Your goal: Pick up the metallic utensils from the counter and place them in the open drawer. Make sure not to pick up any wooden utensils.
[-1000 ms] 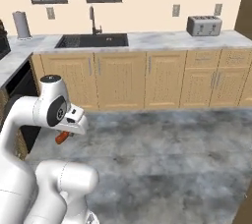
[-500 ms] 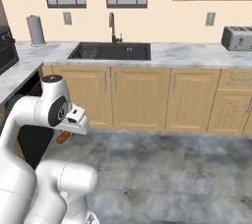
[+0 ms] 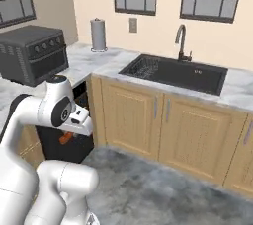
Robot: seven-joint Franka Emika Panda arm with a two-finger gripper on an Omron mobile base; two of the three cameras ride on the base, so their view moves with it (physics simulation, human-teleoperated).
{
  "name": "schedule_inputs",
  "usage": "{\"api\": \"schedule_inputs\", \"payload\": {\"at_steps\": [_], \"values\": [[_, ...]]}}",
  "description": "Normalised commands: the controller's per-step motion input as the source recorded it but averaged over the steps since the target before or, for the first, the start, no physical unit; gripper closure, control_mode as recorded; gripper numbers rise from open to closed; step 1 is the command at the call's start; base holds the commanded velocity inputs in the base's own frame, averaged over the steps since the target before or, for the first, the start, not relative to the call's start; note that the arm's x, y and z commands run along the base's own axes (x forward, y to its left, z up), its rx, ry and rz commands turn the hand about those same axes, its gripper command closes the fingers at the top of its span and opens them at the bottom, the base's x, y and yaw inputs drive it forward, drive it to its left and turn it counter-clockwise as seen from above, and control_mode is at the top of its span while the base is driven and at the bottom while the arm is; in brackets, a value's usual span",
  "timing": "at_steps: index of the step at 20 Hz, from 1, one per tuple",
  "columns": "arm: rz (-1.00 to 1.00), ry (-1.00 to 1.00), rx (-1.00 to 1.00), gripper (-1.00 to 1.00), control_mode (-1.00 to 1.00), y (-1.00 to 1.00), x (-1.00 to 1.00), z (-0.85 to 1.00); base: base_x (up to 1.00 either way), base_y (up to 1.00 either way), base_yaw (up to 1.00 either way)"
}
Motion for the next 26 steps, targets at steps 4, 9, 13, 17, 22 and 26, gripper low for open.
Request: {"api": "schedule_inputs", "payload": {"at_steps": [4,9,13,17,22,26], "values": [[0.0,0.0,0.0,1.0,1.0,0.0,0.0,0.0,0.59,-0.18,0.94],[0.0,0.0,0.0,1.0,1.0,0.0,0.0,0.0,0.35,-0.01,1.0],[0.0,0.0,0.0,1.0,1.0,0.0,0.0,0.0,0.06,0.0,1.0],[0.0,0.0,0.0,1.0,1.0,0.0,0.0,0.0,-0.06,0.0,1.0],[0.0,0.0,0.0,1.0,1.0,0.0,0.0,0.0,0.0,-0.02,0.95],[0.0,0.0,0.0,1.0,1.0,0.0,0.0,0.0,0.03,0.05,0.55]]}}
